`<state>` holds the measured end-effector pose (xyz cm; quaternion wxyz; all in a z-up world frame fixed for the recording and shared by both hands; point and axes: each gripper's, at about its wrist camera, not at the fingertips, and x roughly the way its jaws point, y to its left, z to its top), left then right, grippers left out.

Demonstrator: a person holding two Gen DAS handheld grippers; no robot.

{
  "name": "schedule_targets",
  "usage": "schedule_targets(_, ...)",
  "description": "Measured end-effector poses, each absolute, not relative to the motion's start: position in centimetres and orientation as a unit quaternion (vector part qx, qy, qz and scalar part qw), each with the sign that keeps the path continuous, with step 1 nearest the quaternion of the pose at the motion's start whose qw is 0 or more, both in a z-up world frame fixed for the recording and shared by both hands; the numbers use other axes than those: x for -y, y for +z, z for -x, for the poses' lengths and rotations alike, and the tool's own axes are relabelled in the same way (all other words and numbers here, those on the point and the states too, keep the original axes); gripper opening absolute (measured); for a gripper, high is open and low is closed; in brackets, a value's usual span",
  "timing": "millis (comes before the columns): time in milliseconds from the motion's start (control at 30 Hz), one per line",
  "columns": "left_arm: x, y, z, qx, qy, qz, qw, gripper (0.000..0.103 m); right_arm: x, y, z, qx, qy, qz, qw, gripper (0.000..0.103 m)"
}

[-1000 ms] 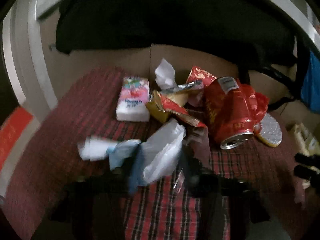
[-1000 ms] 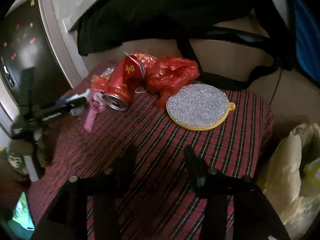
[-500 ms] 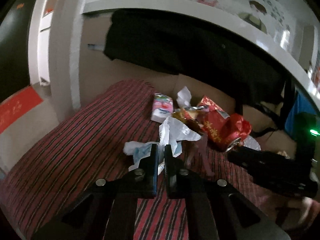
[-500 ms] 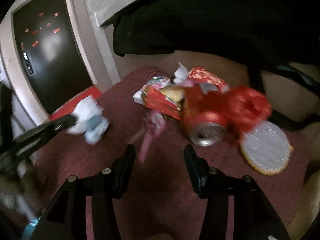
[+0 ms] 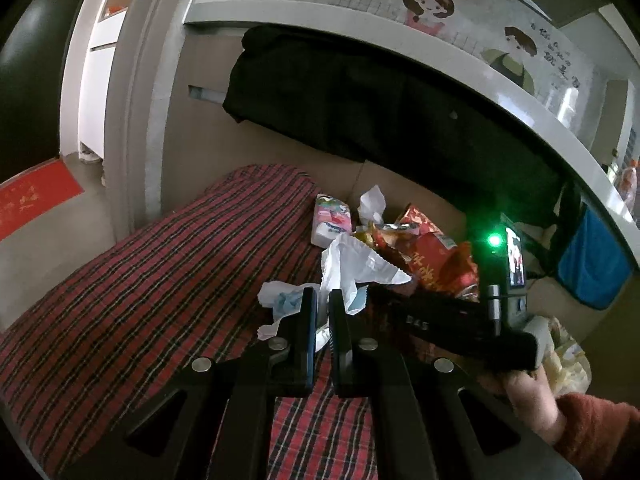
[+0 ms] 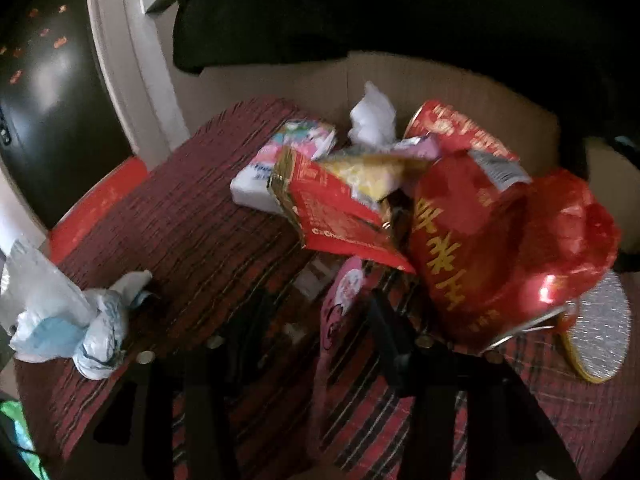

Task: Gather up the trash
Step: 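Grasp the crumpled tissue with the left tool while the right tool grasps the clear plastic cup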

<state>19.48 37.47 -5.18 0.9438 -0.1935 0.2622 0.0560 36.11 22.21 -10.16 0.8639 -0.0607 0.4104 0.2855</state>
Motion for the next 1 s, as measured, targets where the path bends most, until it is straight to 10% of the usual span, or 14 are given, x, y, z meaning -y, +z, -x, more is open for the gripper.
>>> schedule_targets(200, -35.8, -4.9, -19.6, -0.267, 0.039, 0.189, 0.944, 0.006, -19.8, -8.2, -32.9, -0.386, 0.339, 0.102, 0.852, 0.01)
schedule_targets(600, -33.3, -3.6, -18.9, -0.271, 0.026, 0.18, 0.945, 0.009, -9.1, -4.1, -28.2, -0.381, 0.367, 0.04, 0.848, 0.01)
schedule_targets(767, -35.6, -5.3, -18.7, -0.273, 0.054, 0.243, 0.929, 0.057, -6.3, -5.5, -26.6, -0.386, 0.359, 0.037, 0.849, 0.011)
schedule_targets(1000, -36.2, -8.1, -22.9, -0.318, 0.094, 0.273, 0.903, 0.06, -4.6, -7.5, -25.3, -0.381, 0.344, 0.03, 0.857, 0.011)
